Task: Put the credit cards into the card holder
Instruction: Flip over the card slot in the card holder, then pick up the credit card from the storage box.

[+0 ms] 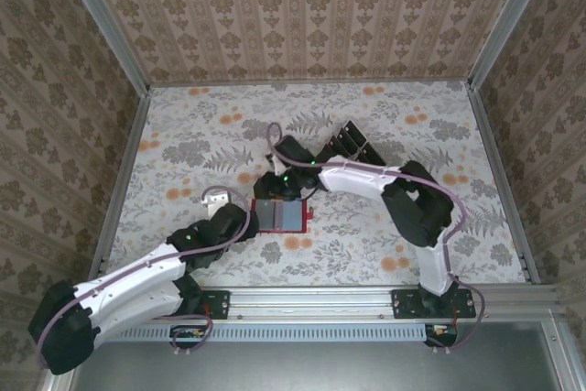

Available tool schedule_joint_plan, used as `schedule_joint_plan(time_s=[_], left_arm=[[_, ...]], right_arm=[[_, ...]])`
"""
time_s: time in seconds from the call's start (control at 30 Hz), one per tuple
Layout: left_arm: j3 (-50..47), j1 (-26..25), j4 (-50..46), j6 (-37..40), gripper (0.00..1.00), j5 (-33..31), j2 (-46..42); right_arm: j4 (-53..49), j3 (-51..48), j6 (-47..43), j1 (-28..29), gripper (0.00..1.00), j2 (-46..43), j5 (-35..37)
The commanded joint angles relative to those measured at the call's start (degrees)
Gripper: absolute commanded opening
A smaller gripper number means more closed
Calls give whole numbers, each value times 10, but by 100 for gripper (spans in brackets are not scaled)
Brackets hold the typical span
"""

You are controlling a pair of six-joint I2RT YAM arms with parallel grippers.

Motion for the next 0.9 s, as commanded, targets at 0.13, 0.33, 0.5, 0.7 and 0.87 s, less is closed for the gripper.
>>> schedule_joint_plan(time_s=[0.13, 0.33, 0.5, 0.7, 0.87], left_arm=[[68, 19, 22, 25, 100, 23, 101], [137, 44, -26, 42, 100, 33, 183], [157, 61, -40, 44, 100, 42, 214], [166, 72, -41, 52, 100, 47, 225], [165, 76, -34, 55, 100, 52, 232]], right_arm=[[-202, 70, -155, -107, 50, -65, 84], [-293, 133, -260, -139, 49, -26, 228], [-325, 186, -303, -139, 49, 22, 299], [-337, 216, -327, -136, 46, 69, 353], [-339, 224, -337, -133, 45, 96, 373]])
